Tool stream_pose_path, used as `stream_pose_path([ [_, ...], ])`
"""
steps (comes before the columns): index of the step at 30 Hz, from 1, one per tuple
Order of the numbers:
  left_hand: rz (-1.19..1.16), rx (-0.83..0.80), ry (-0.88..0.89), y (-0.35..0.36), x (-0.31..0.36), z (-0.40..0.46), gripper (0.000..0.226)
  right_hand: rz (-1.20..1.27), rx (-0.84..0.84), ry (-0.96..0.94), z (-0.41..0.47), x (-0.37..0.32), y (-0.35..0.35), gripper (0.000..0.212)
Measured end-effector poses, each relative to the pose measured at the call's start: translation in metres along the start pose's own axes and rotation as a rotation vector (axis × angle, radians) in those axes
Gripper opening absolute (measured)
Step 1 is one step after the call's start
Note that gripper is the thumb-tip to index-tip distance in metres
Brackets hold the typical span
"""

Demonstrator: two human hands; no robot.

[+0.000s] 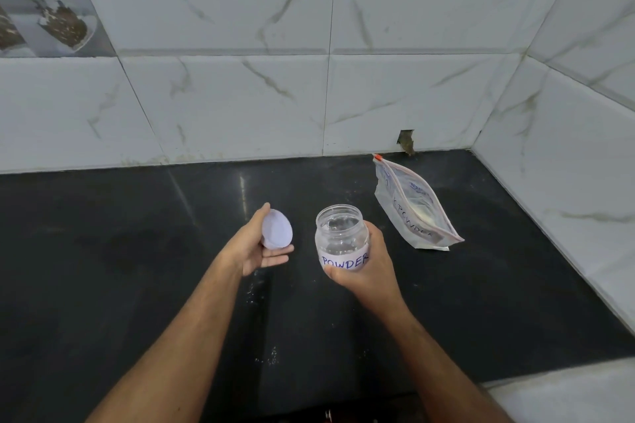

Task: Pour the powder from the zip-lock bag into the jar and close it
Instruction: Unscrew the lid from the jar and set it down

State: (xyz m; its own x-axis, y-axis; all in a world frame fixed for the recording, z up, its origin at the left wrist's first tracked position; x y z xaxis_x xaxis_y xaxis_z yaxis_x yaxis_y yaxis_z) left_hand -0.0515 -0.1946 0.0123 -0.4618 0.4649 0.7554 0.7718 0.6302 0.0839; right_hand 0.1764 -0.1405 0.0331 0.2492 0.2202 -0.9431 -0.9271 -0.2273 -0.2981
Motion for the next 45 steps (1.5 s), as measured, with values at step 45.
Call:
stream_pose_path([
  [45,0.430,-0.018,0.537,0.026,-0.041,-0.004,0.057,-0.128,-0.144,0.076,0.026,0.042,0.042,0.085],
])
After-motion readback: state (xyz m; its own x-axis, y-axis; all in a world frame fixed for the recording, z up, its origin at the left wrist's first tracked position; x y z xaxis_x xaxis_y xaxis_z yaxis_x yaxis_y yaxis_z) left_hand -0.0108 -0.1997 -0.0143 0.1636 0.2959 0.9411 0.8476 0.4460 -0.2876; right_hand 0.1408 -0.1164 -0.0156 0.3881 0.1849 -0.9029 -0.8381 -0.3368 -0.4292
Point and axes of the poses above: each hand's wrist, its own z-axis towards the middle knuckle, its own y-axis out of the palm, x = y × z, the point moved 4 cm from there along z, towards the middle knuckle, and after that the axes turned 9 degrees about x, right-handed, at the moved point
